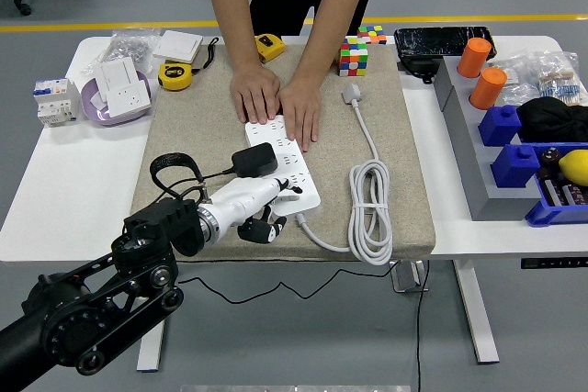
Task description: Pick up the plug,place it near the board,insert it into the board,press the button
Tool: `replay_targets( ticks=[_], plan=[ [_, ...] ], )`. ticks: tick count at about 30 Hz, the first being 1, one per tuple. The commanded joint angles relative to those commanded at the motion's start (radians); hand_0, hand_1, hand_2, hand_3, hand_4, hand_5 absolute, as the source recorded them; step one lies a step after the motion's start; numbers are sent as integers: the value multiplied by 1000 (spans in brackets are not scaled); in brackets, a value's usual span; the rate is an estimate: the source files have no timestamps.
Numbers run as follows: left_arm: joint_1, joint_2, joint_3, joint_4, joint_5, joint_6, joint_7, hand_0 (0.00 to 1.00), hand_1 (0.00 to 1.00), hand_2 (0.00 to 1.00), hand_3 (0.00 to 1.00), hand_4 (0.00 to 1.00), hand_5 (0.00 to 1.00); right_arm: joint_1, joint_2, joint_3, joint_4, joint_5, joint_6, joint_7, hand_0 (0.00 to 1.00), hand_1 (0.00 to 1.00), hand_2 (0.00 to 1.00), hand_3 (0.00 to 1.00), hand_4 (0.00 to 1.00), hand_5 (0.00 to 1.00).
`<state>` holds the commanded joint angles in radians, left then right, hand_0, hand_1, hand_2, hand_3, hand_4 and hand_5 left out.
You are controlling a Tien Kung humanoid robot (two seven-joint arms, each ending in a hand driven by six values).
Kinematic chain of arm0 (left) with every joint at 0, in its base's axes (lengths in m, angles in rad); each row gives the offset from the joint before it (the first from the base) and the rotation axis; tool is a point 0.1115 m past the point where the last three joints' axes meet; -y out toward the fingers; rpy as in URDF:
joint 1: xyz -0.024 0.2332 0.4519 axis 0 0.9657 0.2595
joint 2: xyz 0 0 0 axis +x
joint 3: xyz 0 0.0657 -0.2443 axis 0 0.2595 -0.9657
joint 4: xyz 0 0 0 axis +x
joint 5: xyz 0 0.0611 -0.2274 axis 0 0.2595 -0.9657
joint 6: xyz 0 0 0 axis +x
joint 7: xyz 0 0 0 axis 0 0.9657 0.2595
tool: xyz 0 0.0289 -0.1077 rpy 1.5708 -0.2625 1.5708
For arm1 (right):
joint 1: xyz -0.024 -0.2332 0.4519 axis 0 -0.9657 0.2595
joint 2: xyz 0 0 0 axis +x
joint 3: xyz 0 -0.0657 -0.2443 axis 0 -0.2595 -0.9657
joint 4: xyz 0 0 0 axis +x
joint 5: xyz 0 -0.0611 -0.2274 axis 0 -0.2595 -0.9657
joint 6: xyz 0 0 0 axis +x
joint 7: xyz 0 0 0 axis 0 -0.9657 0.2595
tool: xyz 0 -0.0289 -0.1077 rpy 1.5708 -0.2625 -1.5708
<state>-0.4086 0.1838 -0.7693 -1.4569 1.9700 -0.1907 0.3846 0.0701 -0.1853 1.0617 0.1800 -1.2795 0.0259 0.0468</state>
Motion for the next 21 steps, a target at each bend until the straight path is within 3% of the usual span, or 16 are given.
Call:
replay_targets(
  ticks=[21],
  plan=[
    [2, 3, -8, 2, 4, -12, 5, 163, 36, 160, 815, 472, 2, -2, -2, -3, 0, 2, 0, 0, 966, 904, 854, 862, 998, 968]
  ],
)
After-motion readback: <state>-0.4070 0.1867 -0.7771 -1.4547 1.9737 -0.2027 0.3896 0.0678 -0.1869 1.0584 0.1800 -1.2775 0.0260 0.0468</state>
